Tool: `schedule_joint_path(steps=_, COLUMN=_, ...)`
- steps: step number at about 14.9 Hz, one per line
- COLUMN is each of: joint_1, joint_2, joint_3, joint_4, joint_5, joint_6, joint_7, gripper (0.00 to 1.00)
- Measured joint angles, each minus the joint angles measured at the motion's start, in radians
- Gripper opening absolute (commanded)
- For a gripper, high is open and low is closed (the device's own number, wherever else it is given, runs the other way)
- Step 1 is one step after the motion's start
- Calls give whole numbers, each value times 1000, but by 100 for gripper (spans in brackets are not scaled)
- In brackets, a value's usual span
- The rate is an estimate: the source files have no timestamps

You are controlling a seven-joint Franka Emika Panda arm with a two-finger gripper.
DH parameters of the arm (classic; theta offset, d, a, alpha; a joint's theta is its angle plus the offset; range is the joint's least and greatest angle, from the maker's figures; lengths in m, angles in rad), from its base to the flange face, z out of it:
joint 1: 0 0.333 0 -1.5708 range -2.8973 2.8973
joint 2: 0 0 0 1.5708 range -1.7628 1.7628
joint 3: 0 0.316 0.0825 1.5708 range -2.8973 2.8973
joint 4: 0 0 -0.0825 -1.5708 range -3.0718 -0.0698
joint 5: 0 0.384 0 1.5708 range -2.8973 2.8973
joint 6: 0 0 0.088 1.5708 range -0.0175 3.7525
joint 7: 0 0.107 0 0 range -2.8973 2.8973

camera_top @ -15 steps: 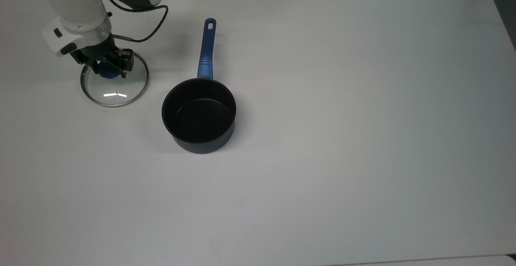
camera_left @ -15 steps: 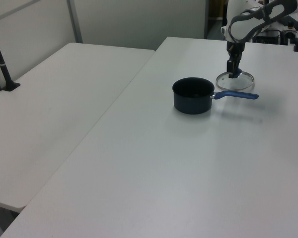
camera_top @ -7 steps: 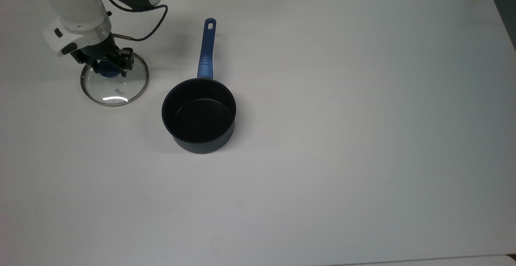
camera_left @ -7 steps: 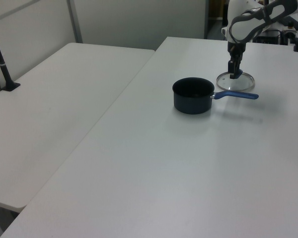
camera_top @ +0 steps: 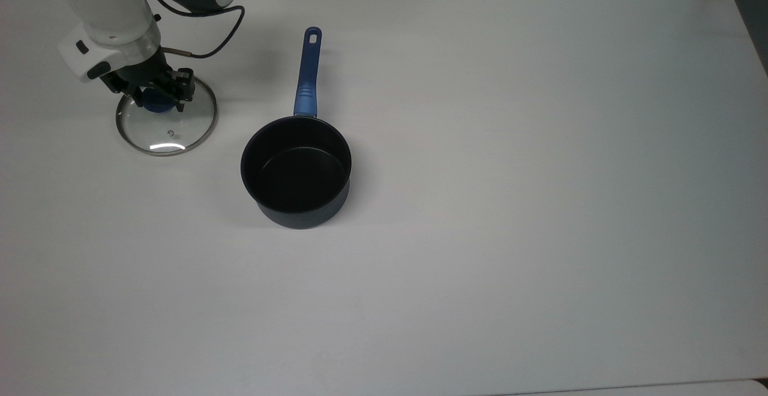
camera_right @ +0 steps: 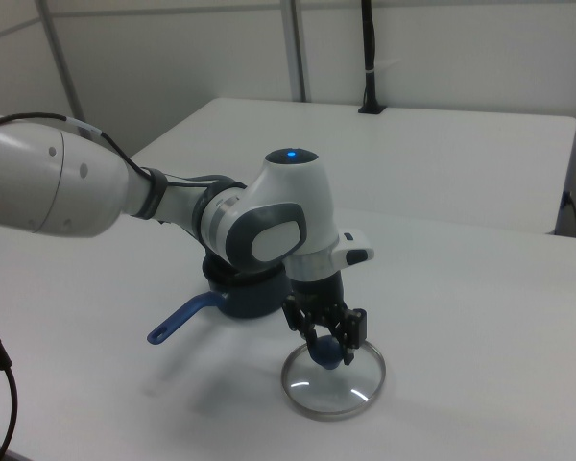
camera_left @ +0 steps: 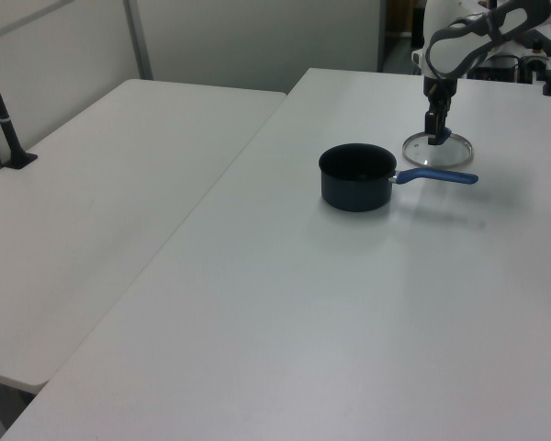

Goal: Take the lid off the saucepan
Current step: 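Open the gripper to release the lid knob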

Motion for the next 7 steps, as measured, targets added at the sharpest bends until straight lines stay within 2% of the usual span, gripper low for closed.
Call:
schedule_joint_path(steps=5, joint_1=-3, joint_2=5, joint_3=0, joint_4=-4, joint_5=-4, joint_6=0, joint_7=-6, gripper=46)
schedule_joint_path(steps=7, joint_1=-3, joint_2=5, joint_3=0, joint_4=-4, joint_5=-6, joint_6=0, joint_7=-7, gripper=65)
